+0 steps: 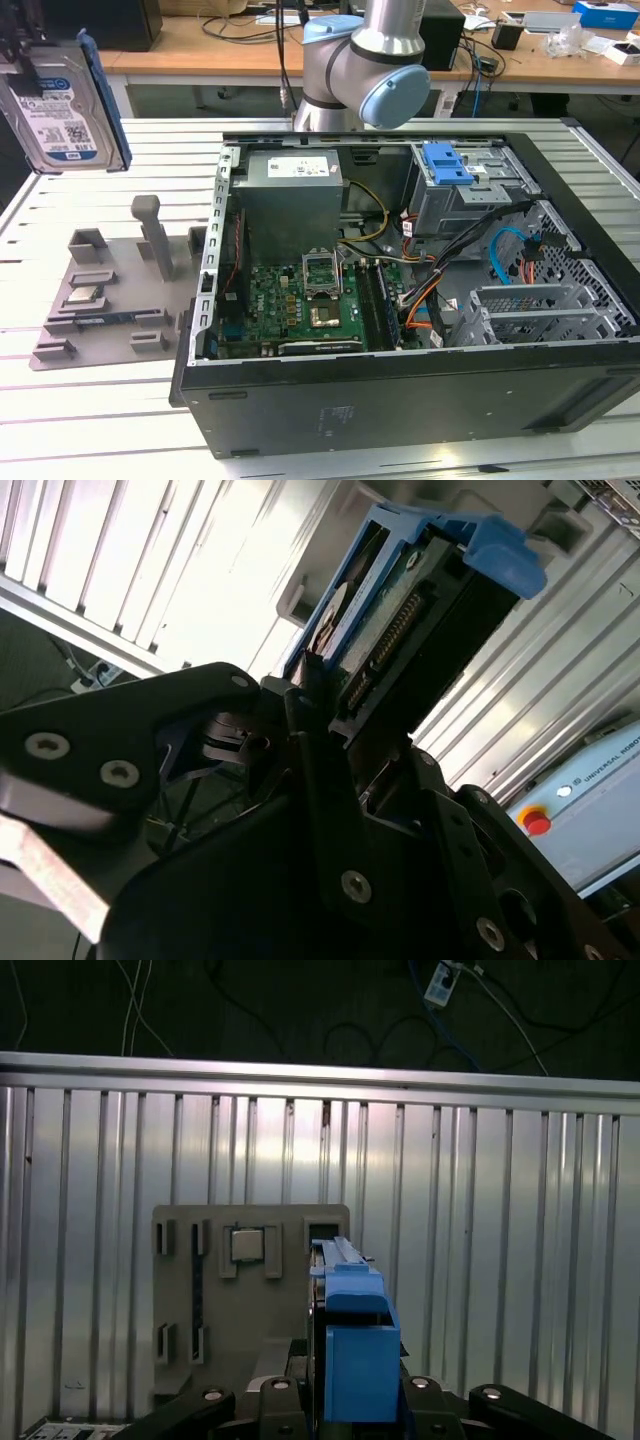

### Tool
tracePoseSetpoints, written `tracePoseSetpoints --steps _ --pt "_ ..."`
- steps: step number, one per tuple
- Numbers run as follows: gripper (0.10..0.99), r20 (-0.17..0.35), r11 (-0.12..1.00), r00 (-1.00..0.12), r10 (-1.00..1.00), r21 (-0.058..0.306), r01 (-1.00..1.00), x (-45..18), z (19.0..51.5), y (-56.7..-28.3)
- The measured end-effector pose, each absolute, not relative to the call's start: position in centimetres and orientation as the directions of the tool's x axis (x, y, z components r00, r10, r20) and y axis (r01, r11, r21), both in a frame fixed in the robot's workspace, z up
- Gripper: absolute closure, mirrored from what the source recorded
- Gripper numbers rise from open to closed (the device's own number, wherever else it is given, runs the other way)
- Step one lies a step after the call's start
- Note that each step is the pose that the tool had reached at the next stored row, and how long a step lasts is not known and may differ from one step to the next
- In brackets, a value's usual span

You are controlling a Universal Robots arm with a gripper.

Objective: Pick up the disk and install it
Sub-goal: 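Pick up the disk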

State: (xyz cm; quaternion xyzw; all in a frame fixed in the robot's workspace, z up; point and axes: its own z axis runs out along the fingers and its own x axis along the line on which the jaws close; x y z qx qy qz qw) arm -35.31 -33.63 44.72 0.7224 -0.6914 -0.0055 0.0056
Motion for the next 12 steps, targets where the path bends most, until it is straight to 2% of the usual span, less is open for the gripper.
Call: tracePoseSetpoints --steps 12 --pt "0.722 0.000 -0.044 0.044 -0.999 0.016 -0.999 -35.3 47.4 -33.6"
